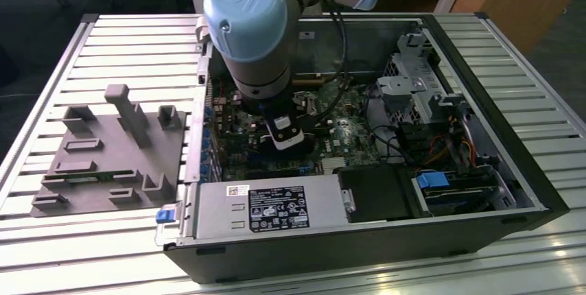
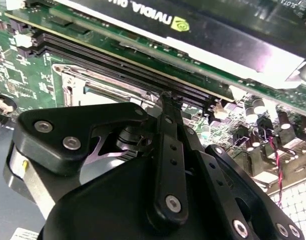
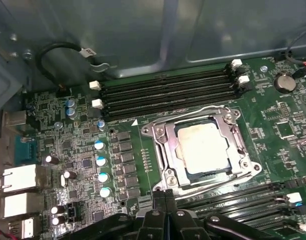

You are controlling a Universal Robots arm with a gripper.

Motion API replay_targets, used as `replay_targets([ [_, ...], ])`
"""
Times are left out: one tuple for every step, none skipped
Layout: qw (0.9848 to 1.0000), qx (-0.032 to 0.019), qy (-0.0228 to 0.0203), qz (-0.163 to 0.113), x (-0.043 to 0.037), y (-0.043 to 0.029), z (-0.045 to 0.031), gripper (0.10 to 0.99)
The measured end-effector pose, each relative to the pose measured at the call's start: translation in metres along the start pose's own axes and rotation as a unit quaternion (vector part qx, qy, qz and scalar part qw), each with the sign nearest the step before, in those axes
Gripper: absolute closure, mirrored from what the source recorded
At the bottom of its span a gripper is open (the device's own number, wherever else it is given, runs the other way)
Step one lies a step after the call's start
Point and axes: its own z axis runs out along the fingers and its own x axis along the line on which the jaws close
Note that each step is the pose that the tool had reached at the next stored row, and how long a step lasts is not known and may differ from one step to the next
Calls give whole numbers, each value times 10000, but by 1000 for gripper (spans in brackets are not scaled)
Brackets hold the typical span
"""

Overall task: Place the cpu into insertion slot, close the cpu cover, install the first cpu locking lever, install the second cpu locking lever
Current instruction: 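Install the second cpu locking lever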

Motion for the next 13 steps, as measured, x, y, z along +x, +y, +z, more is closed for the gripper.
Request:
replay_targets([
  [10000,-7,2,0,1,-2,3,984],
  [10000,-15,3,1,5,-3,4,984],
  [10000,-26,5,3,9,-5,7,984],
  [10000,-37,7,5,13,-7,9,984],
  [10000,-48,10,5,17,-8,12,984],
  [10000,-60,13,6,17,-9,14,984],
  [10000,-66,14,7,18,-8,17,984],
  [10000,-70,15,7,18,-8,20,984],
  [10000,-75,16,7,18,-8,25,984],
  [10000,-78,16,8,19,-7,28,984],
  [10000,-81,17,9,20,-6,32,984],
  [10000,-84,18,10,21,-5,35,984],
  [10000,-87,18,10,22,-4,39,984],
])
